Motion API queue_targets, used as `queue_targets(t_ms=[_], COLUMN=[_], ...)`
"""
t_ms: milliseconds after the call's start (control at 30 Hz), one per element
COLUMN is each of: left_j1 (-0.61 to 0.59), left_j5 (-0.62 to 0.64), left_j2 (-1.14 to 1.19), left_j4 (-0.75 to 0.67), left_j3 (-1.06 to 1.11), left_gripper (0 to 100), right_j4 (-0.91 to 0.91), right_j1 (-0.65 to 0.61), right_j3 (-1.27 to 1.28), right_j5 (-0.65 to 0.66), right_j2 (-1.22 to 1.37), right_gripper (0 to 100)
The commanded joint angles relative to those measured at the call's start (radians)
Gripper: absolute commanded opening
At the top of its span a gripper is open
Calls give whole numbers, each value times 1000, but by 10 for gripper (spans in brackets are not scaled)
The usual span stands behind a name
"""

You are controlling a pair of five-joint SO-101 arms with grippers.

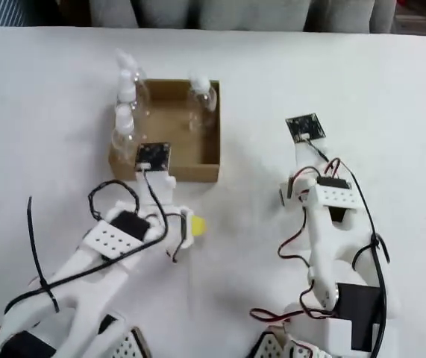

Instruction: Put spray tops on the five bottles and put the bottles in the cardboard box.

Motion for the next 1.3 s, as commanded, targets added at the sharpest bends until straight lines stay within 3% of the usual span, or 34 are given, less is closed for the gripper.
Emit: queue_targets(t_ms=[0, 267, 467, 633, 700, 800, 967, 1100, 1267], left_j1=[2, 2, 22, 45, 45, 38, -33, -127, -114], left_j5=[18, 21, 21, 12, 12, 12, 11, -112, -114], left_j2=[53, 440, 400, 366, 361, 360, 358, 358, 358], left_j4=[-72, -78, -86, -87, -80, -78, -71, -71, -71], left_j3=[-5, -199, -172, -164, -163, -163, -181, -209, -206], left_gripper=[245, 245, 229, 7, 61, 15, 21, 20, 20], right_j4=[15, 15, 15, 15, 15, 15, 15, 10, 8], right_j1=[-5, -7, -7, -7, -5, -5, -8, -8, -22], right_j3=[-28, -26, -26, -26, -26, -26, -23, -35, -80], right_j5=[11, 11, 12, 12, 12, 11, 9, 17, 18], right_j2=[1, 1, 1, 1, 1, 1, -10, -19, -117], right_gripper=[17, 17, 17, 17, 17, 17, 17, 18, 17])
